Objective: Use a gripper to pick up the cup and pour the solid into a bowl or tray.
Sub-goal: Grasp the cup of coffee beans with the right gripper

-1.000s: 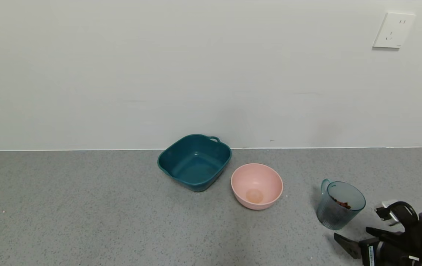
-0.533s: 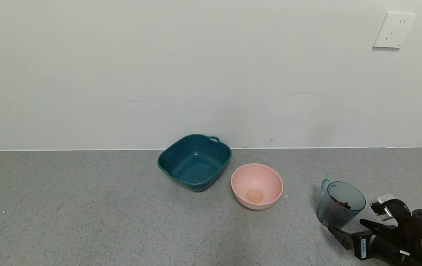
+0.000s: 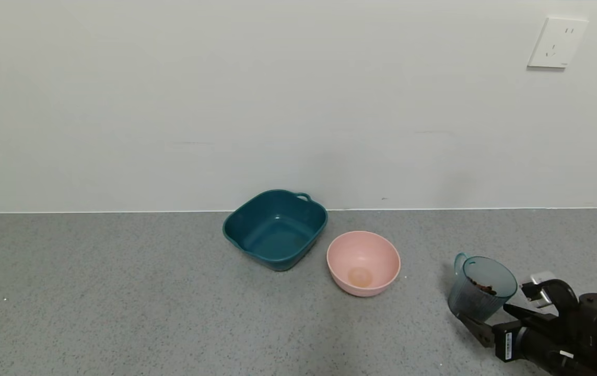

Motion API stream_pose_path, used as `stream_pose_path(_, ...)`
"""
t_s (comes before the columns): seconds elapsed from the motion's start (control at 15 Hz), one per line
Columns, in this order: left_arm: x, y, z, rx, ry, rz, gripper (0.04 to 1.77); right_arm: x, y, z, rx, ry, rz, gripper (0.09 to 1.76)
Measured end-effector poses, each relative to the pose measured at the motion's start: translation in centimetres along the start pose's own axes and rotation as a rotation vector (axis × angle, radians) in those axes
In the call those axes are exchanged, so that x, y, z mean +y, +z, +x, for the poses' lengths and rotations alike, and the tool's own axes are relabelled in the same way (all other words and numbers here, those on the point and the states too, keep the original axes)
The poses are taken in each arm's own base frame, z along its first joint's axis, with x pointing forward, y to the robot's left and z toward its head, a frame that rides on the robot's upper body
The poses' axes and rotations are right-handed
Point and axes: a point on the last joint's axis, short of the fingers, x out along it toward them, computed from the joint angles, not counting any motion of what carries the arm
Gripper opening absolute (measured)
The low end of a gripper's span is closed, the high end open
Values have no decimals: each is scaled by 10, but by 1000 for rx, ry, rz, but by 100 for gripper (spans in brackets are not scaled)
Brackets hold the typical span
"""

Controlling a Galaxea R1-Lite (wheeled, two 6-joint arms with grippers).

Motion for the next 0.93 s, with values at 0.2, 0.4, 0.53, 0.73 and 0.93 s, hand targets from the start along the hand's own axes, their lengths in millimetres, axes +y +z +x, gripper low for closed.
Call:
stream_pose_path(0.2,0,0,0,0,1,0,175,-2,1,6,-7,-7,-1,171)
stream_pose_path(0.4,0,0,0,0,0,0,175,-3,4,14,-23,-22,-6,171)
stream_pose_path(0.53,0,0,0,0,0,0,175,-3,6,20,-33,-35,-8,171)
stream_pose_path(0.73,0,0,0,0,1,0,175,-3,7,24,-41,-35,-8,171)
stream_pose_path(0.93,0,0,0,0,1,0,175,-3,9,27,-54,-35,-8,171)
